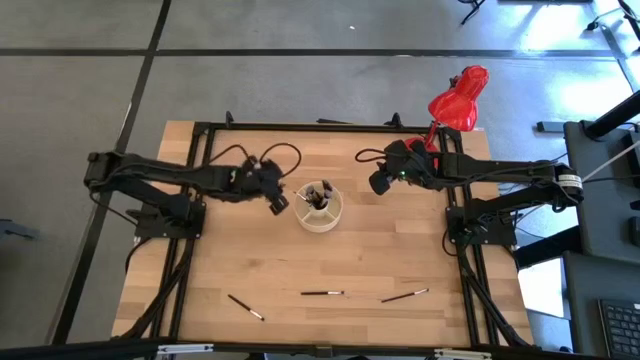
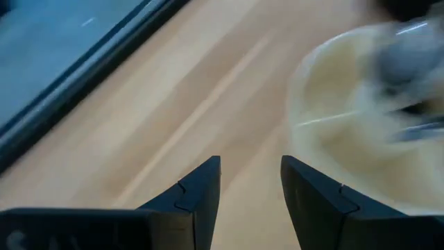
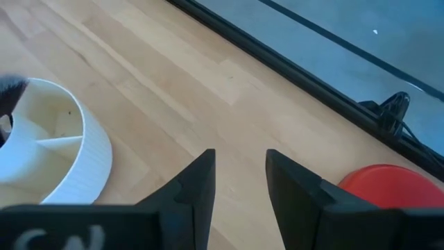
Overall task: Put items in baskets/containers
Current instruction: Put the eyeshadow brush into the white organizer
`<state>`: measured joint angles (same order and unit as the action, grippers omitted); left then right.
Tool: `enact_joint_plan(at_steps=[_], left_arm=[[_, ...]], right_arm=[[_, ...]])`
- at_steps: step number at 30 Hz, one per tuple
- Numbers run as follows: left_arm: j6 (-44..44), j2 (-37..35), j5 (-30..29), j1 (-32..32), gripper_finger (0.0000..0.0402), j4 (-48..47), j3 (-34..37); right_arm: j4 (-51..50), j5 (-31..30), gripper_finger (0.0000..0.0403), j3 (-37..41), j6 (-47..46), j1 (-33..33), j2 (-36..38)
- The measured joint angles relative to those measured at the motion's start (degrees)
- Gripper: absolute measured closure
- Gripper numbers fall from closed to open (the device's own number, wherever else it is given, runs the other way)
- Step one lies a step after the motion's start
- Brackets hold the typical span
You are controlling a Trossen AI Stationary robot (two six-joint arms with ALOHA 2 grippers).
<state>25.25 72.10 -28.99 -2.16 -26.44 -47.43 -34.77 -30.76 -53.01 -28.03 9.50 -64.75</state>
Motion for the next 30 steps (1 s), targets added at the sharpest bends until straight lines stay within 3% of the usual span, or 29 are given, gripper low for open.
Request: enact_joint_plan(at_steps=[7,15,19,25,27,30], left_arm=[[-2.54,0.02,-1.84,3.97,0.0255,15.81,2.13],[-9.57,3.94,3.92,6.72,0.0255,29.01,2.17],[-9.81,4.18,2.57,7.75,0.0255,27.39,2.17],[-8.17,-2.87,2.13,9.82,0.0255,17.47,0.92],[-6.39,-5.72,6.00,10.56,0.0255,12.34,-0.61],[-2.93,-8.87,18.01,12.23,0.0255,4.76,-1.41]], right_arm=[[-0.06,0.41,0.0275,0.00,0.00,0.00,0.00],[0.17,0.41,0.0275,0.00,0.21,0.00,0.00],[0.18,0.41,0.0275,0.00,0.24,0.00,0.00],[-0.45,0.44,0.0275,0.00,0.17,0.00,0.00],[-0.75,1.90,0.0275,0.00,0.13,0.00,0.00],[-1.28,5.57,0.0275,0.00,0.09,-0.47,0.00]])
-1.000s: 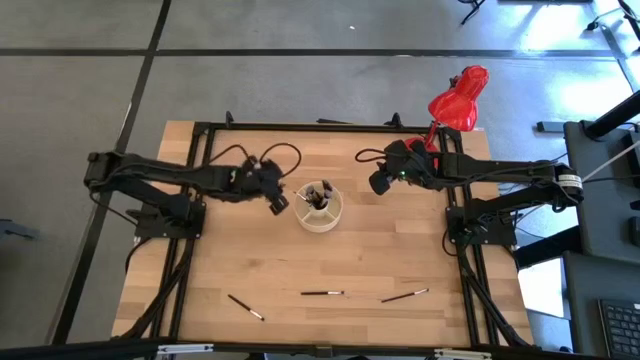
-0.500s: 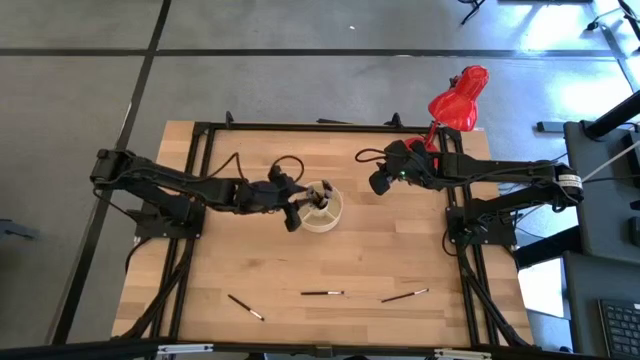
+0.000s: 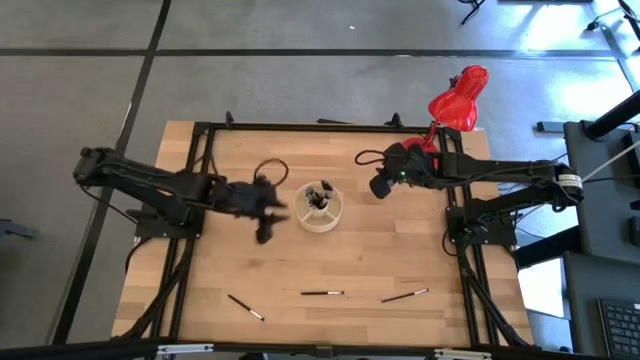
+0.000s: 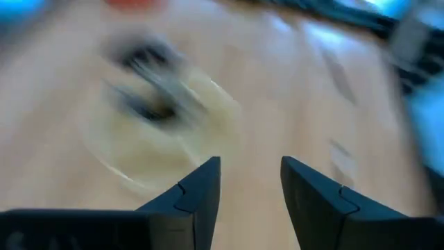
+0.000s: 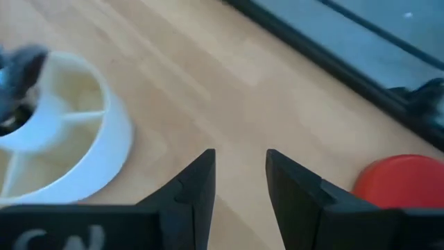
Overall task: Put items in baskets/containers
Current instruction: Put the eyeshadow brush into the white organizer
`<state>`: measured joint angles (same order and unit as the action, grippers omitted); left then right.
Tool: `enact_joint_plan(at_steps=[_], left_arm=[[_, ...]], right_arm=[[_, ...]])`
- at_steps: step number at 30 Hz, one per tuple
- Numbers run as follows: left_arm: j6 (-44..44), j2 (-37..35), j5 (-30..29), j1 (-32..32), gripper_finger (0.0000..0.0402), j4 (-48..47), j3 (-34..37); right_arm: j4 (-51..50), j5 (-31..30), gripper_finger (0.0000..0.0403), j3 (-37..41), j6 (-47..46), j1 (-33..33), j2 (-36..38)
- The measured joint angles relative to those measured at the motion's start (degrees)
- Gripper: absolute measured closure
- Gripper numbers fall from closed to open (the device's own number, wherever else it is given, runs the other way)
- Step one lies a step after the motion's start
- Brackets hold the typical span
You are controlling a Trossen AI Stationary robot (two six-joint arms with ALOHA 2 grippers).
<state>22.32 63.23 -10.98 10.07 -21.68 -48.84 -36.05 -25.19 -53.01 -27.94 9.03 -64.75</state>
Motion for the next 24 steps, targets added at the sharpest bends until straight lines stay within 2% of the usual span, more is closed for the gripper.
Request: enact_joint_plan(at_steps=[2,4,7,13,17,24], left_arm=[[3.85,-0.42,7.49,2.75,0.0256,-5.25,0.15],[8.78,0.57,10.75,7.19,0.0262,-9.35,0.80],[13.77,5.09,10.75,14.80,0.0275,-10.98,1.82],[15.93,18.47,9.70,26.59,0.0291,0.23,-0.77],[15.61,26.92,7.40,30.94,0.0293,1.20,-7.36],[10.09,40.10,7.36,34.58,0.0293,-6.07,-19.64]], right_arm=[[0.03,0.69,0.0275,0.00,0.09,-0.89,0.00],[0.16,0.78,0.0275,0.00,-0.04,-1.79,0.00],[0.20,0.81,0.0275,0.00,-0.68,-3.35,0.00],[0.02,0.90,0.0275,0.00,-3.53,-7.91,0.00],[-0.33,0.91,0.0275,0.00,-4.99,-11.97,0.00],[-0.44,-0.34,0.0275,0.00,-8.09,-18.33,0.00]])
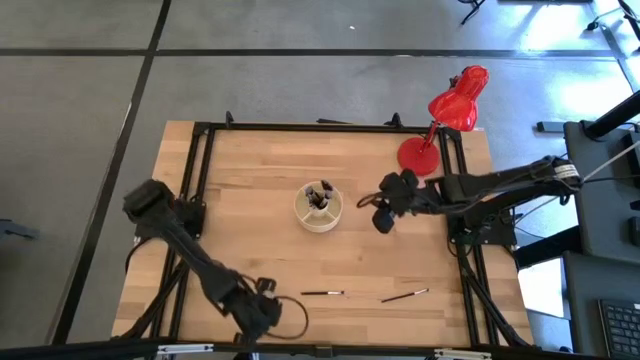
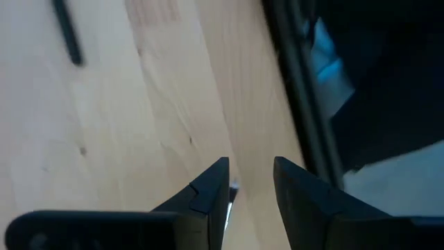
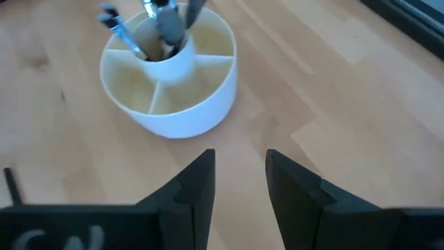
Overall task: Put items in baskets/containers
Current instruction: Put the eyeshadow brush into the white organizer
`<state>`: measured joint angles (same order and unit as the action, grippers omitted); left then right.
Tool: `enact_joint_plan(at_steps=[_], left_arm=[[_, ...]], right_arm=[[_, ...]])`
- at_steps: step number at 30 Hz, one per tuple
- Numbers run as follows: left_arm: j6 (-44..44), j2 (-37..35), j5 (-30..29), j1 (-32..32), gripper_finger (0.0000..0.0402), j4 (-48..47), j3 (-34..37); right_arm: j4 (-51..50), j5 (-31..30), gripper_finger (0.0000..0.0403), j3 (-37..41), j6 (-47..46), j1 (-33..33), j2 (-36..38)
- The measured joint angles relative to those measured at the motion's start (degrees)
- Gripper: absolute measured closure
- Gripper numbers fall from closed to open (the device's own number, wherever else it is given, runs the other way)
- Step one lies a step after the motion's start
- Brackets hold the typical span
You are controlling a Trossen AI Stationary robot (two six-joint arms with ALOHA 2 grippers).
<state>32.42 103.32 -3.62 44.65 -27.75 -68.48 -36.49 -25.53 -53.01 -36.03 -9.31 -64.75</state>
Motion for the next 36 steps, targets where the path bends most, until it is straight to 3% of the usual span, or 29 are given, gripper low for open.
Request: enact_joint_plan(at_steps=[9,17,25,28,31,36], left_arm=[[-0.49,7.46,1.37,1.14,0.0293,-6.99,-3.77],[-0.02,9.43,1.08,1.42,0.0298,-7.03,-3.93],[1.02,9.56,-0.87,0.64,0.0388,-8.81,-3.97],[2.03,9.52,-0.93,0.06,0.0390,-9.02,-4.12],[2.26,8.98,-7.06,-0.47,0.0390,-10.91,-4.60],[1.31,3.09,-24.02,-1.48,0.0393,-14.08,-6.94]], right_arm=[[-0.20,-2.12,0.0275,0.00,-3.61,-5.01,0.00],[0.91,-3.36,0.0275,0.00,-2.18,-3.72,0.00],[2.01,-3.40,0.0275,0.00,1.16,-0.52,0.00],[2.01,-3.40,0.0275,0.00,1.81,0.06,0.00],[2.28,-3.40,0.0275,0.00,2.16,0.60,0.00],[4.73,-3.40,0.0275,0.00,4.14,0.60,0.00]])
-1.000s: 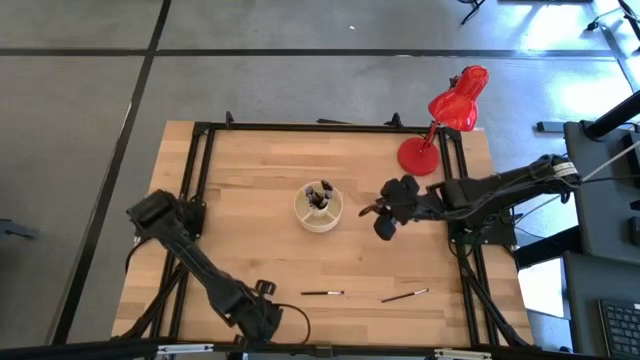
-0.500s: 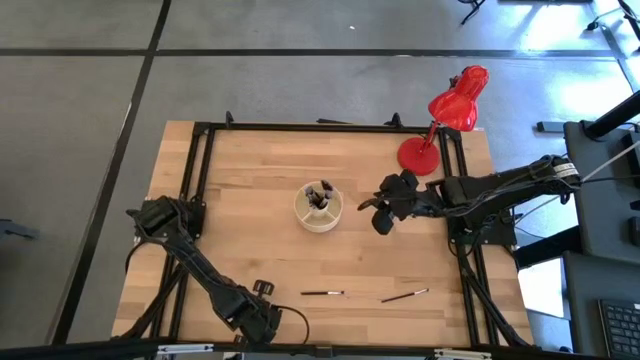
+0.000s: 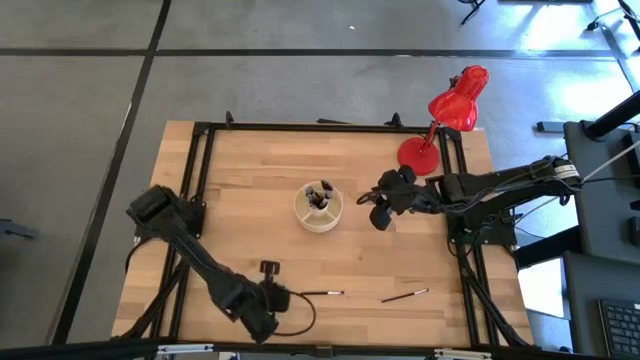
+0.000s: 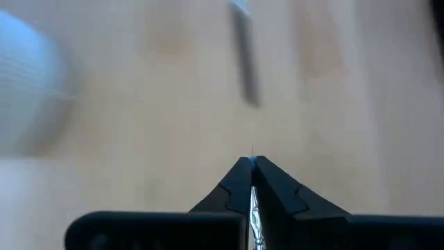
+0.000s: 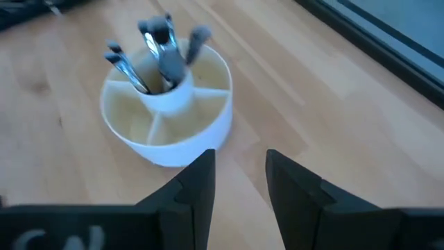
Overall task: Put items in baskets/containers
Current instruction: Put the eyeshadow brush into the white organizer
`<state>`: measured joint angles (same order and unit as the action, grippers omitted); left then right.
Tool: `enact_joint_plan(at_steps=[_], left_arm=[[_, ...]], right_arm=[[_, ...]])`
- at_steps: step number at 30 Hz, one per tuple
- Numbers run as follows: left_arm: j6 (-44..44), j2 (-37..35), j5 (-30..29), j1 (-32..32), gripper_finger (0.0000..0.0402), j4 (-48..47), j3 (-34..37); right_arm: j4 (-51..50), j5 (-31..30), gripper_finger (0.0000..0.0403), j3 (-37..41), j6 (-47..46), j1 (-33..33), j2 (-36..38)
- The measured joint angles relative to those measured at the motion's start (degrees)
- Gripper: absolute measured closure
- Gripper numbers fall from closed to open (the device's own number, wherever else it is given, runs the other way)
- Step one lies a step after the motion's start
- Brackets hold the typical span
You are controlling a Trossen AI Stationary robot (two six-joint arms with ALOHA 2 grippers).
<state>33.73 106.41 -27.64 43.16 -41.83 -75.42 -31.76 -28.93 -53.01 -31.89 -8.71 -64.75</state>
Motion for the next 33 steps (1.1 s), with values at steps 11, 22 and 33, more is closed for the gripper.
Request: enact_joint_plan(at_steps=[11,22,33], left_arm=[[-1.93,-12.28,-48.48,-10.22,0.0397,0.79,0.09],[-4.98,-13.34,-51.48,-25.37,0.0394,21.30,0.06],[-3.94,-8.46,-42.09,-30.19,0.0387,26.99,0.06]], right_arm=[[6.45,-0.79,0.0275,0.00,6.48,0.00,0.00],[1.18,-4.96,0.0275,0.00,5.51,0.44,0.00],[-8.41,-11.54,0.0275,0.00,-2.63,0.46,0.00]])
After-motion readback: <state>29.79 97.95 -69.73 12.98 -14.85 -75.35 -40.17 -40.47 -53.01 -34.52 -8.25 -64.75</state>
